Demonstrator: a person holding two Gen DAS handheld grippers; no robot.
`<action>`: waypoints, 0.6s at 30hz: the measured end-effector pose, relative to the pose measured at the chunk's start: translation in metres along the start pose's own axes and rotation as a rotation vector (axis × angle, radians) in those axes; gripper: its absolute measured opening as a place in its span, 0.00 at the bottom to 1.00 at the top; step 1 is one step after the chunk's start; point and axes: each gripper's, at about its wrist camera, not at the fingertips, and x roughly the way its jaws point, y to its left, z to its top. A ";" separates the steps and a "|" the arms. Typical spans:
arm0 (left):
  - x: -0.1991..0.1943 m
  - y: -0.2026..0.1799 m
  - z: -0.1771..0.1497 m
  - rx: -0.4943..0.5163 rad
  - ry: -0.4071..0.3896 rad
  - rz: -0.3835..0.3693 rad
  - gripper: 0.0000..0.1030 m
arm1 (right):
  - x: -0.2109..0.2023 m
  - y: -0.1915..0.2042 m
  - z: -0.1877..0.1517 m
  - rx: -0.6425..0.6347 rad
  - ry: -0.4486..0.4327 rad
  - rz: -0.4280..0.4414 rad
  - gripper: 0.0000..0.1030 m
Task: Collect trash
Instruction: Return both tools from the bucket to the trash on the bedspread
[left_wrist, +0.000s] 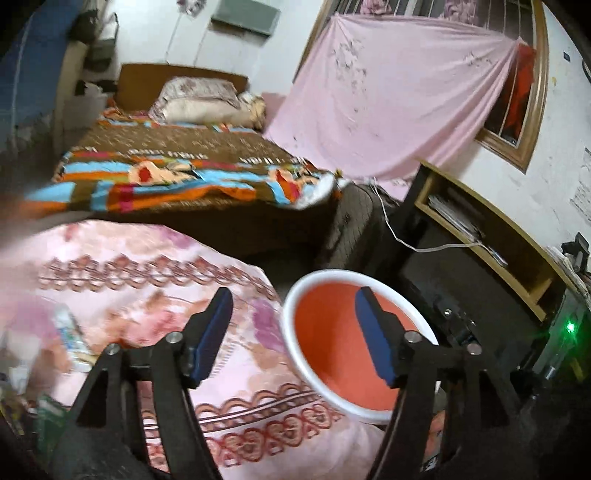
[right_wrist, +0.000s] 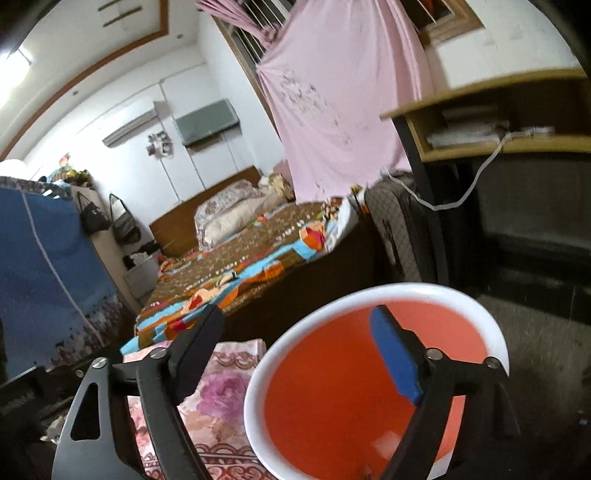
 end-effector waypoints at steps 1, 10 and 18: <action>-0.008 0.004 0.000 0.000 -0.026 0.020 0.60 | 0.000 0.002 0.001 -0.006 -0.008 0.007 0.83; -0.090 0.047 -0.012 -0.075 -0.249 0.185 0.89 | -0.026 0.036 -0.004 -0.090 -0.123 0.159 1.00; -0.164 0.089 -0.042 -0.116 -0.378 0.362 0.89 | -0.063 0.085 -0.023 -0.185 -0.172 0.347 1.00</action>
